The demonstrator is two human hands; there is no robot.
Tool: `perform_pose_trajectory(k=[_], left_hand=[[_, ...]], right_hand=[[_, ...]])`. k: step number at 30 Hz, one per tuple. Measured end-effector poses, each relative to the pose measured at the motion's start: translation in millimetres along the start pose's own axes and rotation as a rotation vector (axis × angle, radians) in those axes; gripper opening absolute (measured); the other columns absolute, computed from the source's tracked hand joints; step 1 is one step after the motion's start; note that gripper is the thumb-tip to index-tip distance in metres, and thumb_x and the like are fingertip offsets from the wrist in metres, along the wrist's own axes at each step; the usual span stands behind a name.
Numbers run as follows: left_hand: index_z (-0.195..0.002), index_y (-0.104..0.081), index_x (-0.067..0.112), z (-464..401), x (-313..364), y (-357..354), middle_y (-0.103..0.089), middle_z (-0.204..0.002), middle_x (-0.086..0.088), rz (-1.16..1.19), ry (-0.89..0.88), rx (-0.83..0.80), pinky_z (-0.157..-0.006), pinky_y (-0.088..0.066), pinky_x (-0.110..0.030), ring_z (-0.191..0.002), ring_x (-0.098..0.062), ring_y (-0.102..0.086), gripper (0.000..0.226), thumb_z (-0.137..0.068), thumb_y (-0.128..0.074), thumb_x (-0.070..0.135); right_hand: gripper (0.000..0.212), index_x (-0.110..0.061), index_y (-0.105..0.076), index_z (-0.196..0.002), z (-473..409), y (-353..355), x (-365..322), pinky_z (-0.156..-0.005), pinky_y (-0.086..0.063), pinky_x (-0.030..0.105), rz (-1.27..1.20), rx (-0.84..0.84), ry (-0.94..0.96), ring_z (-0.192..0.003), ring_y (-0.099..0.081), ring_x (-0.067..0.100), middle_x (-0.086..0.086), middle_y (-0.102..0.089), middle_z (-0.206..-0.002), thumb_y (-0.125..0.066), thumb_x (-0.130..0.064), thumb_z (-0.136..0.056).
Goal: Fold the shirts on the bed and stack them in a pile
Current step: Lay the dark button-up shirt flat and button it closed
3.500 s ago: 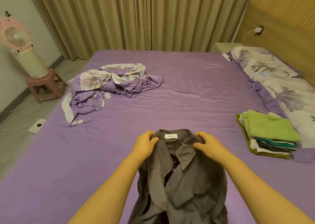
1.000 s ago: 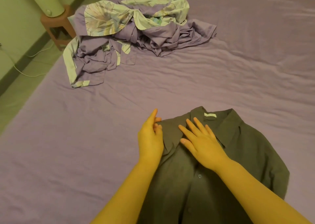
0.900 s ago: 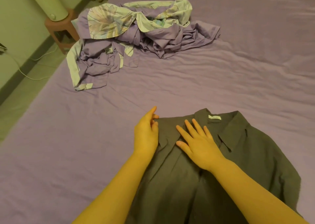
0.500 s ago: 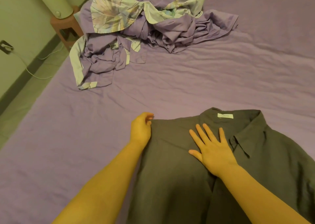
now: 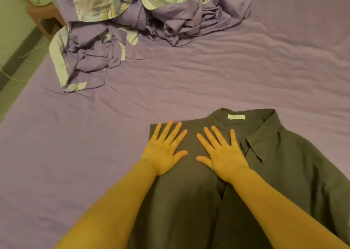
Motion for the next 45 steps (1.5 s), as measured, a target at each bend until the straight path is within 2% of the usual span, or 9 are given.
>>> perform_pose_trajectory(k=[5,8,13,22,26,29,32,38,45], left_hand=[[-0.145,0.018,0.027,-2,13,18,0.021,-0.155,0.002,-0.012,0.107,-0.199,-0.116,0.012,-0.05,-0.143,-0.023,0.022,0.079,-0.079,0.02,0.07],[-0.151,0.001,0.024,0,44,39,0.01,-0.159,-0.003,0.115,0.244,-0.146,-0.116,0.01,-0.052,-0.145,-0.024,0.015,0.074,-0.091,-0.003,0.065],[-0.15,-0.014,0.025,-4,136,61,-0.007,-0.159,-0.004,0.34,0.08,0.029,-0.117,-0.006,-0.054,-0.147,-0.025,-0.002,0.082,-0.085,0.014,0.065],[-0.138,-0.046,0.011,-61,184,102,-0.045,-0.143,-0.009,0.806,0.264,0.288,-0.115,-0.023,-0.046,-0.14,-0.026,-0.027,0.047,-0.1,-0.033,0.036],[-0.149,-0.024,0.025,-83,198,111,-0.015,-0.158,-0.01,0.411,0.018,0.296,-0.117,-0.009,-0.054,-0.146,-0.032,-0.008,0.058,-0.097,-0.041,0.044],[-0.15,-0.017,0.03,-94,215,100,-0.004,-0.159,-0.005,-0.023,-0.297,0.146,-0.114,0.004,-0.06,-0.146,-0.032,0.004,0.06,-0.096,-0.022,0.055],[-0.15,0.003,0.032,-101,206,82,0.011,-0.159,-0.001,-0.113,-0.174,-0.191,-0.112,0.012,-0.06,-0.144,-0.03,0.017,0.061,-0.098,-0.018,0.055],[-0.147,-0.027,0.028,-98,231,100,-0.013,-0.159,0.0,0.091,-0.076,-0.002,-0.116,0.009,-0.055,-0.147,-0.026,0.007,0.057,-0.098,-0.012,0.051],[-0.149,-0.006,0.039,-96,293,104,0.004,-0.159,0.009,0.508,-0.206,-0.108,-0.118,0.009,-0.048,-0.145,-0.012,0.014,0.065,-0.091,-0.013,0.068]], right_hand=[[0.068,-0.02,-0.049,-0.135,13,8,2,-0.1,-0.019,0.062,0.027,-0.004,0.026,-0.131,-0.043,0.031,0.009,-0.048,-0.141,-0.021,-0.059,-0.087],[0.066,-0.024,-0.041,-0.14,39,13,14,-0.103,-0.02,0.057,0.031,-0.01,0.062,-0.134,-0.038,0.033,0.009,-0.041,-0.146,-0.017,-0.061,-0.091],[0.062,-0.013,-0.036,-0.142,88,29,54,-0.11,-0.019,0.048,0.059,0.113,0.033,-0.138,-0.032,0.029,0.012,-0.038,-0.147,-0.023,-0.05,-0.094],[0.05,-0.013,-0.043,-0.138,153,31,126,-0.109,-0.019,0.054,0.089,0.183,-0.104,-0.138,-0.027,0.029,0.013,-0.042,-0.144,-0.028,-0.031,-0.094],[0.069,-0.013,-0.051,-0.134,164,24,149,-0.108,-0.027,0.054,-0.101,0.049,-0.358,-0.131,-0.043,0.031,0.012,-0.05,-0.138,-0.001,-0.046,-0.099],[0.078,-0.022,-0.033,-0.145,165,14,152,-0.113,-0.023,0.046,-0.261,0.083,-0.339,-0.142,-0.025,0.022,0.0,-0.021,-0.153,0.006,-0.062,-0.09],[0.049,-0.023,-0.023,-0.147,176,13,161,-0.114,-0.01,0.023,-0.81,0.186,-0.44,-0.143,-0.015,0.01,-0.012,-0.015,-0.152,-0.024,-0.042,-0.101],[0.045,-0.013,-0.039,-0.139,201,-10,201,-0.11,-0.018,0.016,-1.007,0.38,-0.493,-0.132,-0.032,0.01,-0.007,-0.034,-0.141,-0.038,-0.016,-0.094],[0.031,-0.019,-0.065,-0.107,180,-5,229,-0.079,-0.038,-0.001,-1.202,0.398,-0.483,-0.097,-0.058,0.009,-0.005,-0.063,-0.108,-0.058,0.003,-0.087]])
Point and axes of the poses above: each hand's wrist, its own z-axis away from the middle knuckle, its own y-axis out of the back of the hand, x = y × z, the point moved 3 cm from there along -z, towards the middle knuckle
